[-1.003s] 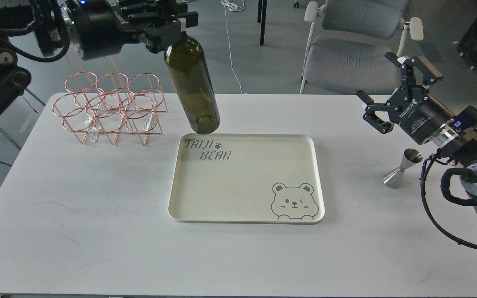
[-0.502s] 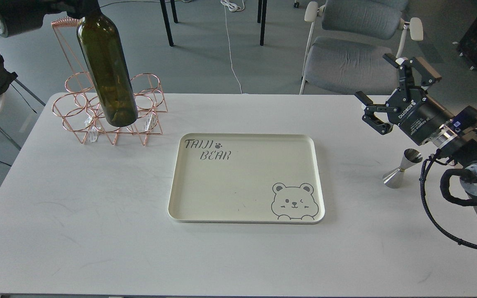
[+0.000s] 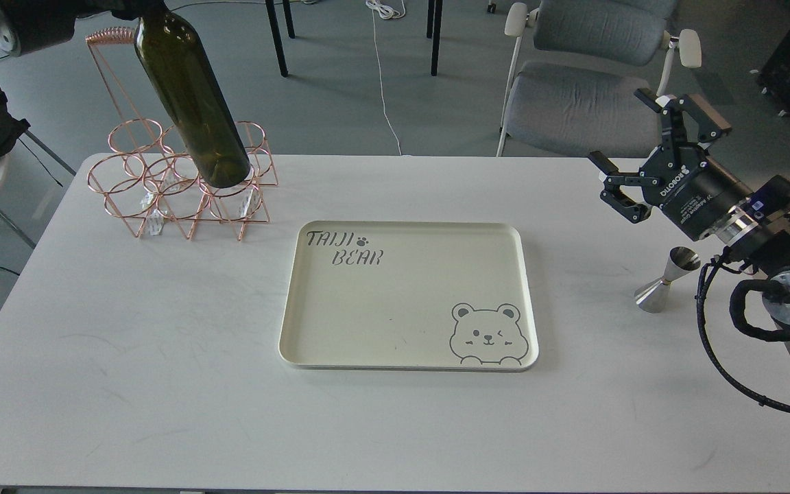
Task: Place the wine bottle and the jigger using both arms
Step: 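Lift the bottle and carry it over the copper wire rack, then lower the bottle into a slot of the copper rack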
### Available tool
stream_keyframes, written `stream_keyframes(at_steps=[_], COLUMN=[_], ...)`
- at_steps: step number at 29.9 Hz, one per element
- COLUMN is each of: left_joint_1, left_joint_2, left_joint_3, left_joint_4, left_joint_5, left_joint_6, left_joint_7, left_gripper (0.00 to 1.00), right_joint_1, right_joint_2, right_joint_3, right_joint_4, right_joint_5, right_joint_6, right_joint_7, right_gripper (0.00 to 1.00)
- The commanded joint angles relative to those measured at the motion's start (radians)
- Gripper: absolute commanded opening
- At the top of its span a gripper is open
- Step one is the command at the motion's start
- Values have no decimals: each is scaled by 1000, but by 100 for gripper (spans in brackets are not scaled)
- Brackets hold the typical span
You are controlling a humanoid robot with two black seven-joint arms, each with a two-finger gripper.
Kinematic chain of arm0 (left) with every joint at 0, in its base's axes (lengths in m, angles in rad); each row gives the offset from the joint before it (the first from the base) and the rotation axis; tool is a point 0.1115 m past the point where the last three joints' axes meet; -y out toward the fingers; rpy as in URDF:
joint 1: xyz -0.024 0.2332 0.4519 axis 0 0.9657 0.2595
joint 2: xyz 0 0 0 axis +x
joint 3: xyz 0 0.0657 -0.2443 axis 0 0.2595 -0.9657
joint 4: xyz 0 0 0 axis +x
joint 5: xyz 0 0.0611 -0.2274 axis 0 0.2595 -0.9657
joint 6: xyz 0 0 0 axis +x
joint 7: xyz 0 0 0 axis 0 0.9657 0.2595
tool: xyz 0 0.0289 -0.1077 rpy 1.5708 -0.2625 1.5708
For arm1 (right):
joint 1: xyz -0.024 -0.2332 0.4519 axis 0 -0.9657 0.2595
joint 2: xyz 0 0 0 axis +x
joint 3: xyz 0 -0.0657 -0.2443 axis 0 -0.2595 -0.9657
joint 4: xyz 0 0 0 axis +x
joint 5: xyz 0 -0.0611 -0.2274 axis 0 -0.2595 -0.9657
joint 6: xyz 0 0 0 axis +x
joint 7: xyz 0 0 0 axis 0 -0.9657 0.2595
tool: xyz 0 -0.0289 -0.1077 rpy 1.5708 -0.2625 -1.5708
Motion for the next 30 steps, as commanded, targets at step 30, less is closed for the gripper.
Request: stream_keyframes(at_steps=[30], left_joint_1=[-43], left_joint_2=[-62], left_joint_3=[114], left_joint_4=[118], left_joint_5=[-3], left_joint_6=[69], left_joint_7=[0], left_gripper=[8], right_joint_1=[-4], right_joint_2=[-5], right_joint_3=[0], right_joint_4=[2], right_joint_5=[-6], right_joint_6=[0], right_joint_7=[0], right_gripper=[99])
